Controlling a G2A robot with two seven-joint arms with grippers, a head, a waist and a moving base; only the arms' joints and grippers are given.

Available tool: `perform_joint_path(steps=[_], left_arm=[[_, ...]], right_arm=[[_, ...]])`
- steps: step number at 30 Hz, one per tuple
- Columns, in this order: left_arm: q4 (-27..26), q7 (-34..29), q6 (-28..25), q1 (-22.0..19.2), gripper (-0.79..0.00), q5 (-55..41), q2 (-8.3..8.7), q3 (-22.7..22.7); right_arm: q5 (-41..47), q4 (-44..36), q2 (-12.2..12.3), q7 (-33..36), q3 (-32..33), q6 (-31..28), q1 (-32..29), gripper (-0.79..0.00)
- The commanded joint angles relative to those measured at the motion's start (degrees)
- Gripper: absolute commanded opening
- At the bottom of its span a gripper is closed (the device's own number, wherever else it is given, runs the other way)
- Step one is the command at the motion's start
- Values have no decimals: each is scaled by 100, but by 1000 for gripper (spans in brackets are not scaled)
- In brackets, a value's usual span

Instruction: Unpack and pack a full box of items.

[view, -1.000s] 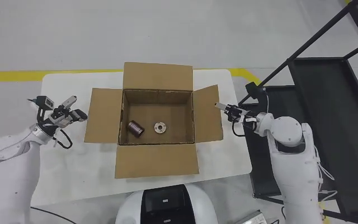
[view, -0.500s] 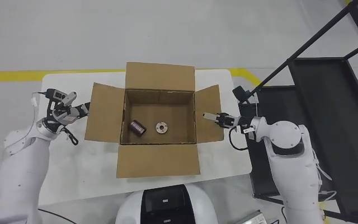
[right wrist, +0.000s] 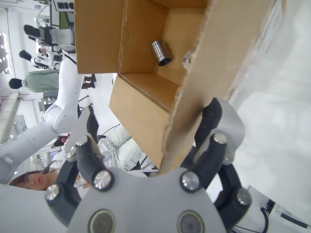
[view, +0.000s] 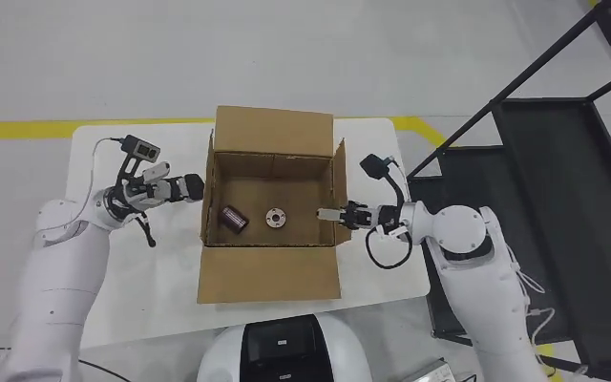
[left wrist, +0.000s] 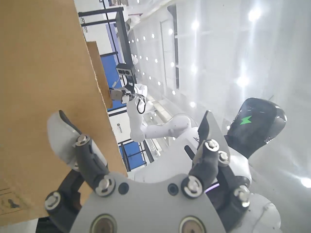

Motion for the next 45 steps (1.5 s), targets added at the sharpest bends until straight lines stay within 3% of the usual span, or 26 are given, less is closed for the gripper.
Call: perform_joint_path(steps=[1,9,17,26,37,45], left_arm=[[96,-33,35,-158,0,96,-42,220],[609,-65,67,-659,0,353,-210,887],[1034,-64,163,-924,0,728,-251,1141],[1186,64,251,-1168,0,1319,-249,1324],[1016,487,338,-1157,0,1887,-200,1390],[794,335,223,-1052,0,1551,-164,1246]], right_arm=[[-55,26,2,8,-168,-3,88,0],[-246,281,-4,-20,-868,56,464,0],[-677,751,-36,-138,-1549,329,917,0],[-1180,693,-5,-195,-1860,503,977,0],[-1255,507,62,-160,-1847,502,909,0],[-862,-108,259,113,-909,83,190,0]])
